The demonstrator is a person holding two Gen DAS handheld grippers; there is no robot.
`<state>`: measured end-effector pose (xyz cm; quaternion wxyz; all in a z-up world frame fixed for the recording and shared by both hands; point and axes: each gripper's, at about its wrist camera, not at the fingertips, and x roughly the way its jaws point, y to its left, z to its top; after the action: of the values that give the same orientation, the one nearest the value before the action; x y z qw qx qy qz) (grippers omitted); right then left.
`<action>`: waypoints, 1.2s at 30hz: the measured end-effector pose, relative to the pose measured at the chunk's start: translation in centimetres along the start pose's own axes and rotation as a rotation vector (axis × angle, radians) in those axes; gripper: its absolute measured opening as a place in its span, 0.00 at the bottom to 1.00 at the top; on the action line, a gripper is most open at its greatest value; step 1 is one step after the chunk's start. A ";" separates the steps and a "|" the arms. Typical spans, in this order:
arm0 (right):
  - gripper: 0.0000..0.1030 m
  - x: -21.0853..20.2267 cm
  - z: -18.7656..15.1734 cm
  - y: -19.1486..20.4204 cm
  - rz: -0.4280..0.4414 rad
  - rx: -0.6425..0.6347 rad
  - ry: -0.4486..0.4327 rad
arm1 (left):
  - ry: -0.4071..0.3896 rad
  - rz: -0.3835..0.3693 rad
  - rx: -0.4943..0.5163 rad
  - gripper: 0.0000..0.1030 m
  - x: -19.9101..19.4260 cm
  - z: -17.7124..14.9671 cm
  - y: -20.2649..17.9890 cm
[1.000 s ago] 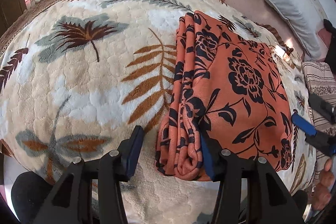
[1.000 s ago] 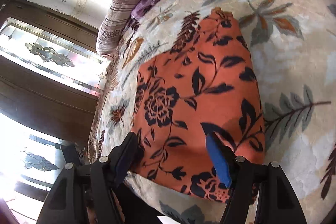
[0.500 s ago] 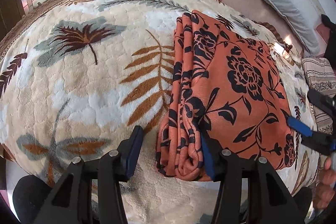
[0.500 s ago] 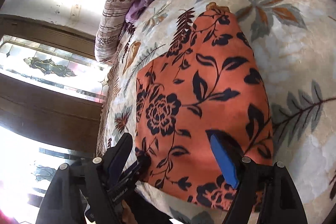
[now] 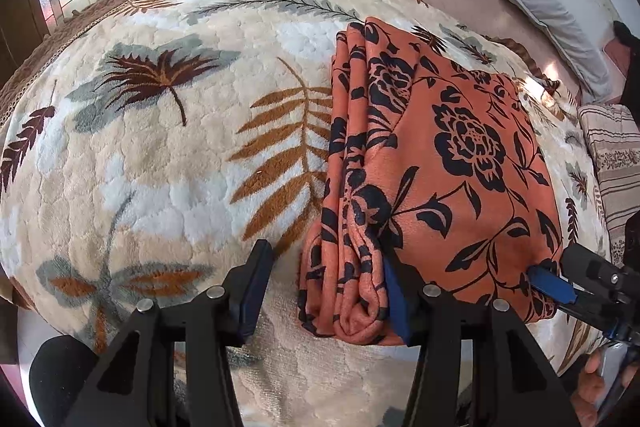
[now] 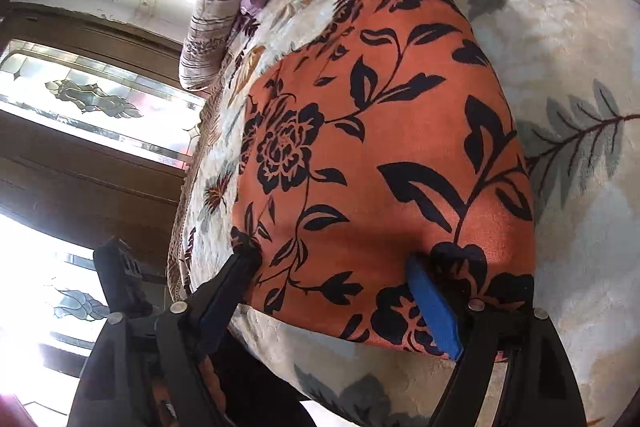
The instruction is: Fold small clothes
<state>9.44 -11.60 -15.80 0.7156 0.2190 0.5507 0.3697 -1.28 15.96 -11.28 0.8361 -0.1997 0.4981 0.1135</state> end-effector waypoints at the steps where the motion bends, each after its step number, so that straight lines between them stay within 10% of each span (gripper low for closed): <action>1: 0.81 -0.4 0.1 0.5 -0.006 -0.004 0.007 | 0.001 -0.006 -0.010 0.55 -0.1 0.0 0.1; 10: 0.82 -1.3 -0.9 -0.6 0.027 -0.014 -0.001 | 0.010 -0.008 0.003 0.62 -0.6 -1.5 1.3; 19: 0.82 -5.5 3.6 -2.4 -0.032 0.025 -0.129 | -0.062 -0.005 0.030 0.66 -2.6 3.6 -1.0; 36: 0.82 -2.5 8.5 -5.5 -0.125 0.061 -0.080 | -0.009 -0.039 0.018 0.67 1.8 7.3 -1.6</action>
<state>18.85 -16.17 -15.70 0.7518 0.2204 0.5453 0.2981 5.92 17.80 -9.40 0.8422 -0.2013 0.4913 0.0935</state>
